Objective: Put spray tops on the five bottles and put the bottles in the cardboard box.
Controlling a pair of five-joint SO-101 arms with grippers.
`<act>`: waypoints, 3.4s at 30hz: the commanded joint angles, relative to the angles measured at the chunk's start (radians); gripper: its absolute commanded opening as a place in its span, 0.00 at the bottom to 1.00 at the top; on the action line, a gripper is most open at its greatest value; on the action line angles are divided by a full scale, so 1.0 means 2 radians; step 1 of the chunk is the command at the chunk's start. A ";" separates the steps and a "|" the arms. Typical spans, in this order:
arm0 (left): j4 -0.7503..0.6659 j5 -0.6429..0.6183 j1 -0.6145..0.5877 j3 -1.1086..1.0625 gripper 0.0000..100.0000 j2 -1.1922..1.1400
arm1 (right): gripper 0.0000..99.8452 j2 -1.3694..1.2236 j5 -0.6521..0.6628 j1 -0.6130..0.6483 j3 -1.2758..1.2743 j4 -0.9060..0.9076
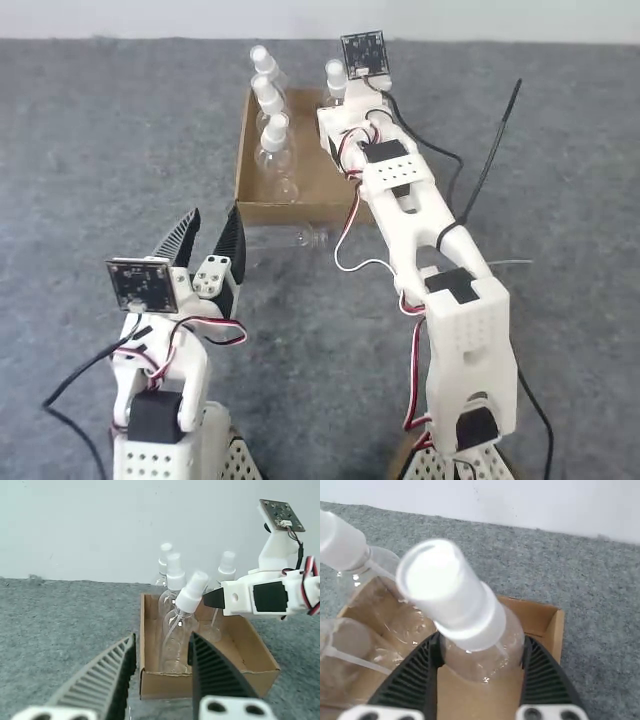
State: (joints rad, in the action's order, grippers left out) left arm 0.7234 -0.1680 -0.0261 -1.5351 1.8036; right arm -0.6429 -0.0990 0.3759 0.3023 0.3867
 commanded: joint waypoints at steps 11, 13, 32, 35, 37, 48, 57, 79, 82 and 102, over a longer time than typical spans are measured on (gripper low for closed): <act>-0.002 0.002 -0.002 0.043 0.16 0.004 | 0.08 0.010 0.000 -0.001 0.035 -0.008; -0.002 0.003 -0.002 0.043 0.16 0.004 | 0.12 0.010 0.000 0.000 0.034 -0.007; -0.003 0.003 0.000 0.043 0.16 0.004 | 0.26 0.014 0.035 0.006 0.032 0.010; -0.003 0.004 0.000 0.043 0.16 0.004 | 0.28 0.015 0.035 0.008 0.032 0.011; -0.003 0.004 0.000 0.043 0.16 0.004 | 0.28 0.016 0.035 0.008 0.032 0.011; -0.003 0.004 0.000 0.043 0.16 0.004 | 0.28 0.053 0.033 0.011 0.035 0.065; -0.010 0.003 -0.003 0.042 0.16 0.004 | 0.28 0.092 0.031 0.017 0.035 0.131; -0.010 0.003 -0.003 0.040 0.16 0.004 | 0.14 0.196 0.031 0.019 0.034 0.291; -0.010 0.003 -0.003 0.040 0.16 0.004 | 0.10 0.209 0.032 0.019 0.034 0.309; -0.012 0.001 -0.003 0.043 0.16 0.004 | 0.09 0.320 0.031 0.082 0.033 0.424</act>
State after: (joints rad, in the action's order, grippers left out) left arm 0.7234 -0.1665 -0.0261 -1.5351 1.8036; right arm -0.1059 -0.0422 0.5048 0.3023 1.2045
